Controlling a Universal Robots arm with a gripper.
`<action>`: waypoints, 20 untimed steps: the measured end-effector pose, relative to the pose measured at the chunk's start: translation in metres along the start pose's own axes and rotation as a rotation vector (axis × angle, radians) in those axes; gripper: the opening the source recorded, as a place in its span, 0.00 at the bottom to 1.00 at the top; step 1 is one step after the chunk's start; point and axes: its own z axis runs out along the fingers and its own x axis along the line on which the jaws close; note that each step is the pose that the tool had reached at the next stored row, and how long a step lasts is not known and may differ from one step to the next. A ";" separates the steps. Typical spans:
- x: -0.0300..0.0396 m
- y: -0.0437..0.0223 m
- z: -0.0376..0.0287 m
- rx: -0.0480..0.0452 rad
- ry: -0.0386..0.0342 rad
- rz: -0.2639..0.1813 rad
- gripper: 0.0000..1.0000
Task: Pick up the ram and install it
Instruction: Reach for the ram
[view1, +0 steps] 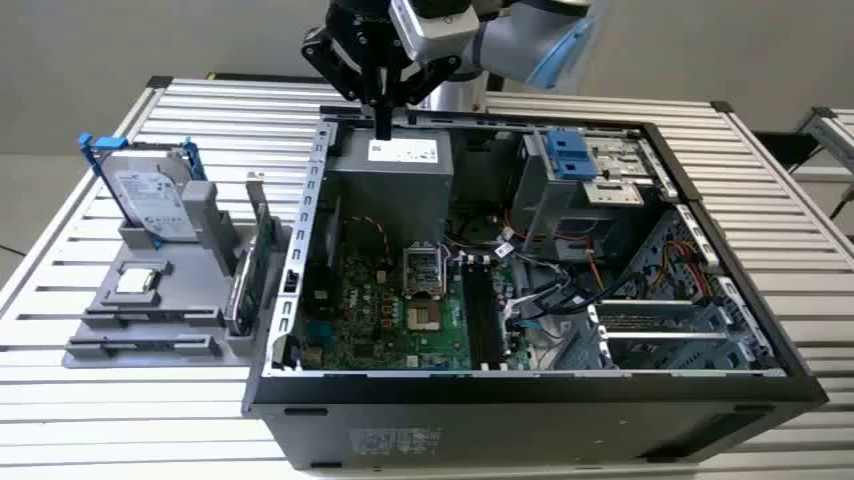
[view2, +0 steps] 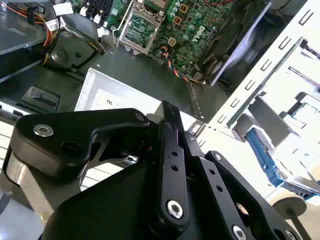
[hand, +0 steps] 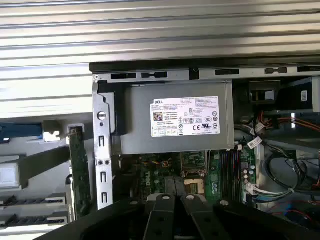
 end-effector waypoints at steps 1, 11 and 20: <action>0.0000 0.0000 0.0000 0.0000 0.0000 0.000 0.00; 0.0003 0.0000 0.0000 0.0000 0.0000 0.000 0.00; 0.0105 -0.0007 -0.0002 0.0000 0.0001 0.000 0.00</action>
